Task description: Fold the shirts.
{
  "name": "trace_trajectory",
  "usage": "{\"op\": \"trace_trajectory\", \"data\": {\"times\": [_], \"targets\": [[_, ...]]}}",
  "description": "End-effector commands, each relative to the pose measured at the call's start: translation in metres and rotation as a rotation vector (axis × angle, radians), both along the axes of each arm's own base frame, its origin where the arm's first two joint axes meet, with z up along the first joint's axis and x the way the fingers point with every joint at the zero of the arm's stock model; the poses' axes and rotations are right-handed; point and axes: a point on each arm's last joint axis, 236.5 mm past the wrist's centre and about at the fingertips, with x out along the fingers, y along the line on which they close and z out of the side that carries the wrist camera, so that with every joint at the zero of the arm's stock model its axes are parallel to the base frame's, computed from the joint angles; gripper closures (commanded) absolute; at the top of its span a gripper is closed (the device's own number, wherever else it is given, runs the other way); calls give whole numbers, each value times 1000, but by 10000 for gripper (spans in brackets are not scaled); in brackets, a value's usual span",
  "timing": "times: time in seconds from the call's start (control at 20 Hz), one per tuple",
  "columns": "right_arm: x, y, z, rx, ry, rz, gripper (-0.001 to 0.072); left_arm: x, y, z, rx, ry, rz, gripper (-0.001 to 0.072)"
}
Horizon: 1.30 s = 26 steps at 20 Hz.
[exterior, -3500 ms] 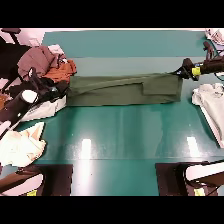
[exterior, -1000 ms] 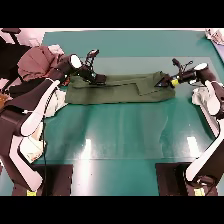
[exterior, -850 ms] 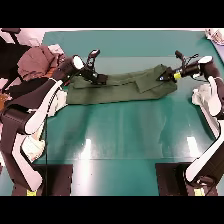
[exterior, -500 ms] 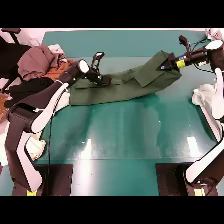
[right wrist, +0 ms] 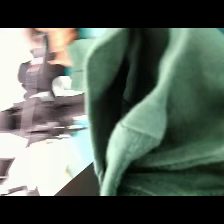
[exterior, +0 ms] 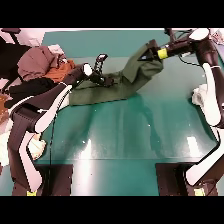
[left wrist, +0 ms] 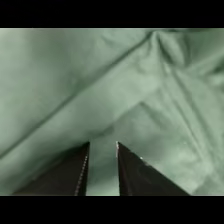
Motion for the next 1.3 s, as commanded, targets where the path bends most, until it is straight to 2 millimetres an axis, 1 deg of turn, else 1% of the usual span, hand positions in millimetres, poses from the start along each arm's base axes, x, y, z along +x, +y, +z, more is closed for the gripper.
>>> {"op": "trace_trajectory", "data": {"times": [0.0,0.1,0.15,0.2,0.3,0.35,0.4,0.5,0.6,0.65,0.7,0.75,0.8,0.85,0.9,0.95,1.0,1.05,1.1,1.15,1.25], "targets": [[-12,65,35,135,28,-1,693,0,-1,0,5,-9,-11,491],[-19,91,36,147,40,2,693,-2,1,-1,12,3,-15,491],[-24,103,37,150,34,15,693,-4,6,-2,16,19,-14,491],[-27,111,38,152,30,24,693,-6,11,0,13,50,-7,492],[-28,119,33,122,10,23,693,-8,32,12,17,126,4,491],[-28,121,29,102,1,25,693,-8,47,26,18,161,10,491],[-27,121,26,88,-4,22,693,-5,62,43,7,185,32,490],[-26,126,24,94,-8,18,693,8,90,91,-44,151,74,490],[-18,136,20,106,-19,-8,693,20,125,148,-86,41,141,490],[-13,145,16,122,-7,-38,693,22,149,175,-81,-13,179,490],[-13,159,10,140,10,-53,693,20,173,196,-60,-52,217,490],[-17,177,1,144,20,-46,693,16,197,215,-42,-77,265,490],[-22,196,-9,147,23,-39,692,10,214,229,-27,-92,292,490],[-26,220,-18,174,26,-39,691,1,228,239,-20,-89,307,490],[-27,243,-25,228,30,-48,688,-7,239,244,-12,-77,316,490],[-27,262,-33,270,23,-59,672,-15,247,244,-3,-54,321,490],[-24,279,-45,302,15,-86,500,-23,253,242,6,-25,322,490],[-19,291,-59,322,12,-125,333,-30,258,238,14,14,323,490],[-16,300,-71,341,16,-158,253,-37,259,233,19,50,322,490],[-17,309,-82,363,27,-174,249,-43,258,229,27,78,311,490],[-25,320,-94,392,47,-147,250,-49,256,221,26,113,302,490]]}}
